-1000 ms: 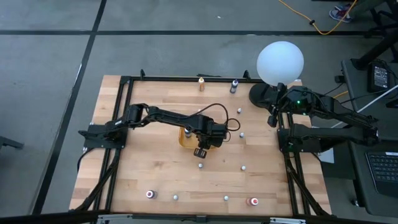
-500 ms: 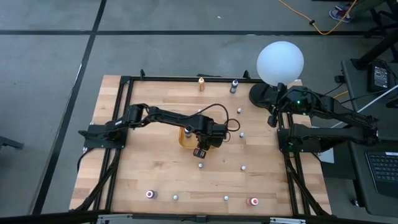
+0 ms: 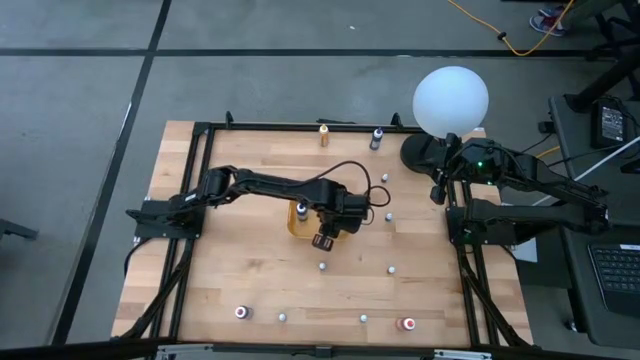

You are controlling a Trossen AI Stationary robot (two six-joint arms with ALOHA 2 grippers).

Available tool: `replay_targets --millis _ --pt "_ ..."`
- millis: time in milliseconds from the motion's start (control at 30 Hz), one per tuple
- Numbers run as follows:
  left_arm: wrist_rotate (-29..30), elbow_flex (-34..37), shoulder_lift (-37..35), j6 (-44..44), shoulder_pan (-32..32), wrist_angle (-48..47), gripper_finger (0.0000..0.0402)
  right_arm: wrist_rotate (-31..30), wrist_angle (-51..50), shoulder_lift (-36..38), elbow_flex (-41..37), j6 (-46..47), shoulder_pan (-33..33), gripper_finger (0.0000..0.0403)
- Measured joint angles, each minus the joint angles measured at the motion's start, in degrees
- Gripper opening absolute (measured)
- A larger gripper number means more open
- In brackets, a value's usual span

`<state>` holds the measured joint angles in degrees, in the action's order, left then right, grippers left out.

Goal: Pick & Place food coloring
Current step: Put the black food coloring bottle into the yellow bin

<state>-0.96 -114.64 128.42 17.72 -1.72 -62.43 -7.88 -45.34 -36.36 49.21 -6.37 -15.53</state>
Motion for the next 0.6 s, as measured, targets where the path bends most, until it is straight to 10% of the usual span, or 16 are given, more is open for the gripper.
replay_targets --millis 600 --pt "-1.2 -8.6 -9.1 -8.0 -2.8 -21.0 0.0099 0.0 0.0 0.0 0.0 -0.2 0.0 0.0034"
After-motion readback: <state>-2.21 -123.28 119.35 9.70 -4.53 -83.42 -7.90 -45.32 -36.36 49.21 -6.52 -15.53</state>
